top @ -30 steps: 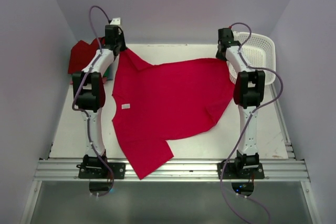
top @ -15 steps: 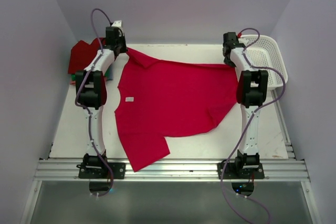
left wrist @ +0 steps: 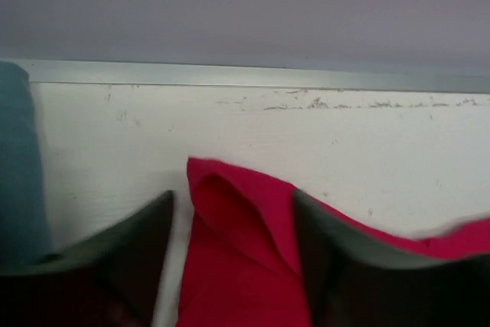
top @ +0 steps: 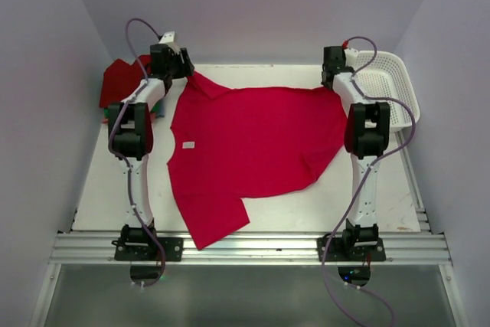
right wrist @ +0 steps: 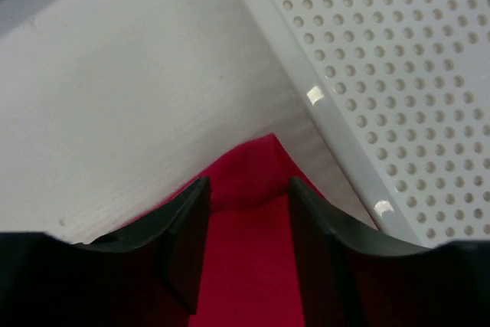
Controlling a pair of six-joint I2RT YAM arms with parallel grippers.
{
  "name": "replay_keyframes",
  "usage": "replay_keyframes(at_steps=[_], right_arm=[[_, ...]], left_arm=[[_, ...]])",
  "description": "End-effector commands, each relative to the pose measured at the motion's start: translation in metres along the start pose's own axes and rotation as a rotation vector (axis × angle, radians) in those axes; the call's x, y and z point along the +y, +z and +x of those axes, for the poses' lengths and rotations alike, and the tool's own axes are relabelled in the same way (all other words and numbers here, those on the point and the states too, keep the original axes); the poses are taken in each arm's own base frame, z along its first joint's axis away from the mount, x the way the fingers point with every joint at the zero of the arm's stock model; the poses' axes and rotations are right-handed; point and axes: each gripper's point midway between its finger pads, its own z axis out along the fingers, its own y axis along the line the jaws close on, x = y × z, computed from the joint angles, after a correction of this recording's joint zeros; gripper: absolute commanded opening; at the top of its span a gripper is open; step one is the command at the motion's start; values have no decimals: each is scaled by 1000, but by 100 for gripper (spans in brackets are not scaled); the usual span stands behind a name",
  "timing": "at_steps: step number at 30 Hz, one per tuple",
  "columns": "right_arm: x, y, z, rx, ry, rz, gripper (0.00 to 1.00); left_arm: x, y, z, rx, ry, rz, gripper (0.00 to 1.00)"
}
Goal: Fold and stack the t-shirts
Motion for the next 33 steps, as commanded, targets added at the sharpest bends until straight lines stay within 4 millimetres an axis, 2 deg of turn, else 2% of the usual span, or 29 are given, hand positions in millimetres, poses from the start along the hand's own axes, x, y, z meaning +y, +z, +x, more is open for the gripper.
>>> replay_keyframes(at_steps=[1, 2, 3, 4, 5, 6, 7, 8, 9, 10, 11, 12, 13, 14, 15, 16, 17, 18, 19, 20, 21, 22, 24, 25, 28, 29, 30, 32, 33], right_arm=[[22, -42, -51, -183, 29, -94, 54], [25, -48, -50, -186, 15, -104, 75], [30, -59, -51, -198, -11, -123, 80], [31, -66, -51, -204, -16, -139, 84], [33, -73, -51, -212, -21, -156, 86], [32, -73, -37, -211, -38, -165, 87], [36, -99, -49, -254, -26, -198, 88], [32, -100, -37, -253, -44, -196, 88], [37, -114, -34, -259, -52, -216, 88], [35, -131, -41, -275, -46, -224, 88], [32, -135, -29, -252, -62, -228, 88], [31, -141, -18, -222, -73, -227, 88], [29, -156, -20, -224, -66, -241, 86], [21, -156, 1, -179, -82, -233, 85], [23, -164, 12, -168, -98, -247, 80], [18, -179, 9, -179, -87, -258, 77], [7, -178, 31, -138, -97, -240, 72], [6, -184, 39, -118, -98, -266, 65], [1, -188, 46, -101, -95, -266, 50], [-12, -195, 56, -75, -81, -257, 40], [-15, -199, 61, -60, -78, -270, 31], [-19, -203, 65, -51, -82, -273, 24], [-31, -213, 76, -15, -90, -280, 23], [-37, -219, 81, 2, -106, -284, 24], [-43, -227, 89, 27, -122, -288, 25], [-46, -228, 95, 44, -133, -291, 25], [-47, -233, 95, 43, -127, -302, 25], [-49, -235, 103, 63, -128, -313, 25], [-48, -237, 106, 71, -130, -325, 25]], left_arm=[[-39, -39, -87, -263, -6, 170, 100], [-40, -43, -78, -252, -8, 177, 100], [-47, -56, -91, -278, 1, 194, 100], [-51, -60, -86, -271, -3, 203, 100], [-55, -65, -86, -267, -6, 209, 100], [-61, -78, -95, -280, -8, 226, 100], [-68, -85, -97, -288, -13, 244, 100], [-72, -98, -95, -284, -20, 246, 100], [-82, -105, -90, -279, -22, 258, 100], [-84, -108, -71, -247, -35, 263, 100], [-93, -120, -73, -245, -36, 281, 100], [-104, -123, -60, -211, -43, 297, 100], [-105, -125, -34, -146, -62, 294, 100], [-114, -134, -26, -125, -62, 318, 97], [-128, -138, -9, -87, -59, 348, 84], [-129, -143, 23, -25, -68, 354, 75], [-136, -152, 32, -6, -73, 374, 63], [-149, -159, 50, 35, -78, 414, 50], [-148, -166, 82, 102, -106, 421, 21], [-152, -176, 91, 114, -117, 434, 8], [-158, -183, 106, 142, -120, 448, 1], [-153, -192, 137, 202, -123, 437, 0], [-155, -206, 155, 225, -118, 422, 0], [-148, -217, 174, 251, -121, 403, 0], [-134, -234, 203, 313, -136, 339, 0], [-131, -239, 203, 309, -135, 324, 0], [-124, -246, 217, 353, -148, 287, 0], [-117, -254, 218, 351, -152, 254, 0], [-110, -259, 229, 379, -154, 219, 0]])
